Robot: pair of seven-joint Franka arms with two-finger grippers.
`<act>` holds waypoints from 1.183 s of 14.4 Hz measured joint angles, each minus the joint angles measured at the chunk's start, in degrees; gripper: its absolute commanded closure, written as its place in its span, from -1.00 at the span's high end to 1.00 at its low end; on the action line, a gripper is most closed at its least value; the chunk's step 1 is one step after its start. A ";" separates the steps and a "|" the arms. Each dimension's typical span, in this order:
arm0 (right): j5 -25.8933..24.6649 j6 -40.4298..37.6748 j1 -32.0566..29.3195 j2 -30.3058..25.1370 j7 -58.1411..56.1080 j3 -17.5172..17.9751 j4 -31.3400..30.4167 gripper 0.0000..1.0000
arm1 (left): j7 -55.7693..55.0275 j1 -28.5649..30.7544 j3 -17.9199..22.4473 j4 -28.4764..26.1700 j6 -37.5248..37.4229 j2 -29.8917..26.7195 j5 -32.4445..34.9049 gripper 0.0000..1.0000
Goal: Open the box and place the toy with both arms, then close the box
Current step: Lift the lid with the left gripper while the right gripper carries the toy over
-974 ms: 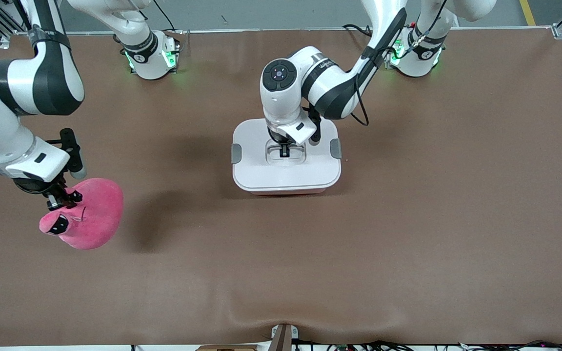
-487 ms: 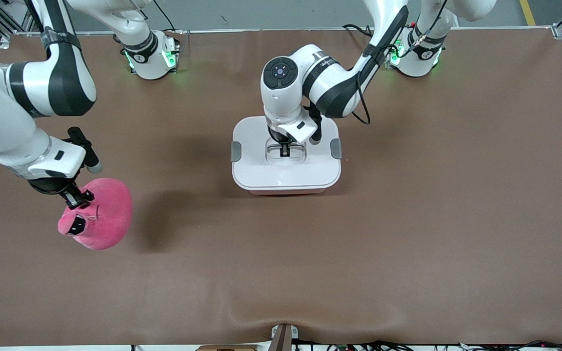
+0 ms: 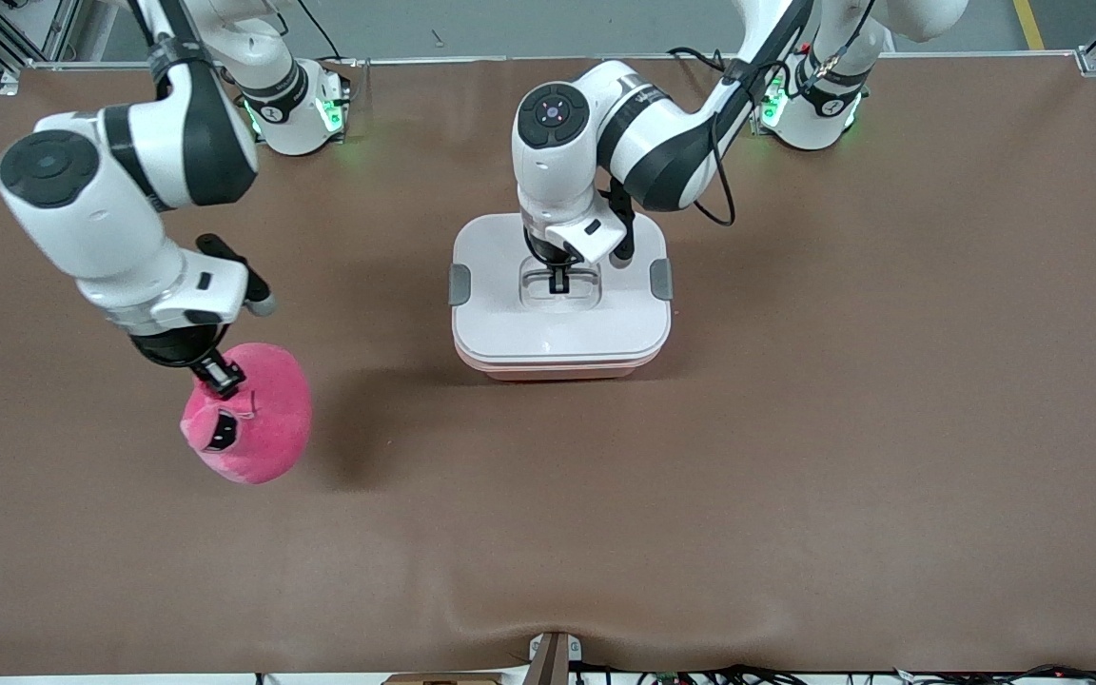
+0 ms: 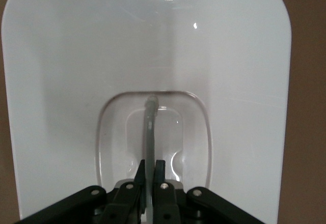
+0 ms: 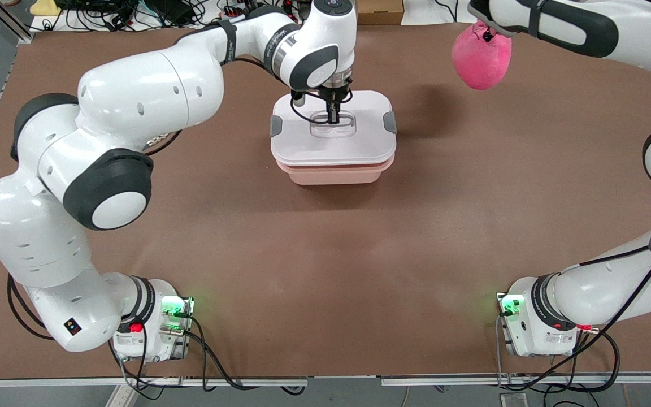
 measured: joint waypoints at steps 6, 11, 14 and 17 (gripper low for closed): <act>-6.70 -3.56 9.23 -0.82 10.19 0.06 0.03 -1.00 | -0.01 1.24 0.54 -0.15 -1.76 -1.56 3.43 -1.00; -7.06 -7.98 12.06 -1.42 16.22 0.05 0.05 -1.00 | 0.26 5.26 0.66 -1.73 -1.93 -3.97 6.12 -1.00; -7.36 -10.89 14.81 -2.09 19.66 0.04 0.07 -1.00 | 3.48 8.37 0.66 -3.54 -2.11 -7.18 6.36 -1.00; -9.83 -13.74 20.44 -2.63 25.21 0.11 0.09 -1.00 | 7.01 11.05 0.64 -5.76 -2.35 -10.00 6.37 -1.00</act>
